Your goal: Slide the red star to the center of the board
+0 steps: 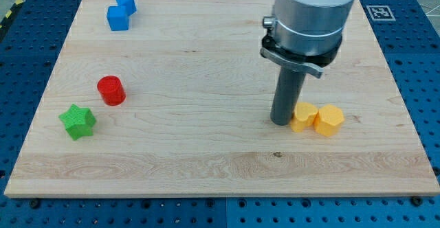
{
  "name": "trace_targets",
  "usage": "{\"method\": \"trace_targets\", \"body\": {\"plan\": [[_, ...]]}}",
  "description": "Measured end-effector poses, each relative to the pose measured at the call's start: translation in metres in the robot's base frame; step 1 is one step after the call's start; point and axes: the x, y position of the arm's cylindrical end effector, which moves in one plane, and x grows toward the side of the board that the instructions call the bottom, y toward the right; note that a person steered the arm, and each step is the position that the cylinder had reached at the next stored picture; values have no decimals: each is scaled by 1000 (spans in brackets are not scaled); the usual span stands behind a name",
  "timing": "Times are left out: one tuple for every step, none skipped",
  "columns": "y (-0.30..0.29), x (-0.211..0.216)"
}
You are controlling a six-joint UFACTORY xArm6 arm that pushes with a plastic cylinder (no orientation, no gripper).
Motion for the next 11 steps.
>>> {"method": "trace_targets", "body": {"plan": [[8,0],[-18,-20],[-18,-55],[20,-60],[62,-63],[85,-86],[91,-114],[58,-119],[10,-104],[-45,-91],[-95,-89]]}}
